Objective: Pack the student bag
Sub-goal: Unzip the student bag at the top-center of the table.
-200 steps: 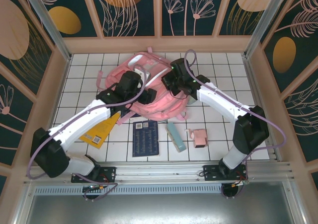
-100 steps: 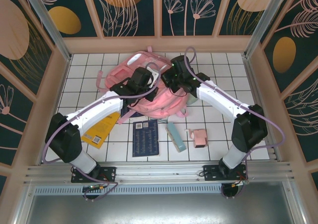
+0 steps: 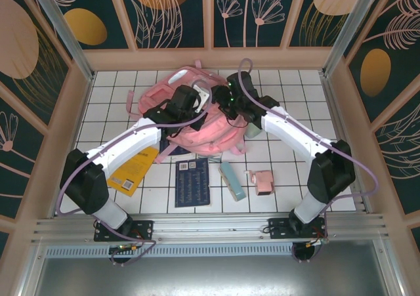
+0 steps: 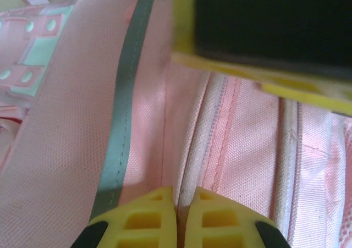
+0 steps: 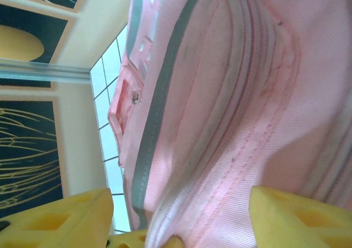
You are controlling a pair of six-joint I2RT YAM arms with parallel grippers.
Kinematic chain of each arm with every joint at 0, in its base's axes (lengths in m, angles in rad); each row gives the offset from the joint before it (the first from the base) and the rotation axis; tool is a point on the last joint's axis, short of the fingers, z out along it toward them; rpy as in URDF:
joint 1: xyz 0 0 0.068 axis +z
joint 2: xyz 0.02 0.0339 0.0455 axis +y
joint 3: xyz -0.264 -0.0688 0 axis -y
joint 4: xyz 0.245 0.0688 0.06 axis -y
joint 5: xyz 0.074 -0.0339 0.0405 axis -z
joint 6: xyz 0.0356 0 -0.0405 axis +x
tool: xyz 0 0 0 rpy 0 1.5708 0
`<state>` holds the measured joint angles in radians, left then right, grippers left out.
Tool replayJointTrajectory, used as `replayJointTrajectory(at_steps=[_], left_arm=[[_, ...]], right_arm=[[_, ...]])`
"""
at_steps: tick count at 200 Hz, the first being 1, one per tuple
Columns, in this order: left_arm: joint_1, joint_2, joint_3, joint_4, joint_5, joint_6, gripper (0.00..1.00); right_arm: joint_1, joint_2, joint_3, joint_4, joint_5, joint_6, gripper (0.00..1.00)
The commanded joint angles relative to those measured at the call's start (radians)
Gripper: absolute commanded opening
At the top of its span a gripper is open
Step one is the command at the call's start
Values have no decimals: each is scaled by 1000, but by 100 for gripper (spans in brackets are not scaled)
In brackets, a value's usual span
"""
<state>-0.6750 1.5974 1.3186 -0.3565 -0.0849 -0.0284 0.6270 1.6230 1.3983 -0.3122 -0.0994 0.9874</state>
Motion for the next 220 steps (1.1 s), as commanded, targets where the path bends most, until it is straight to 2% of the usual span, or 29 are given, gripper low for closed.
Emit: replayJointTrajectory(at_steps=[1,16,33,54,78,95,123,133,154,181,220], left_arm=[[4,-25,43,48,-13,14,0],[10,-39,56,65,18,-9,0],[14,-49,71,71,52,-25,0],[14,-74,53,95,83,-23,0],[15,-116,2,142,85,-27,0],[16,-125,-7,149,80,-33,0],[17,-132,-32,169,53,-70,0],[17,-131,-34,173,52,-85,0],[17,-126,-30,175,77,-121,0],[17,-116,-33,183,86,-152,0],[22,-94,-31,187,97,-176,0]], right_arm=[[14,-176,-26,65,53,-238,66],[25,-263,-123,110,111,-322,63],[56,-421,-343,298,99,-488,61],[112,-593,-554,412,71,-681,59],[154,-689,-698,439,11,-744,57],[210,-705,-787,485,53,-769,53],[386,-612,-829,520,442,-816,51],[469,-559,-843,560,630,-848,53],[528,-458,-840,594,855,-809,54],[536,-373,-816,601,978,-747,50],[557,-279,-779,614,1020,-706,41]])
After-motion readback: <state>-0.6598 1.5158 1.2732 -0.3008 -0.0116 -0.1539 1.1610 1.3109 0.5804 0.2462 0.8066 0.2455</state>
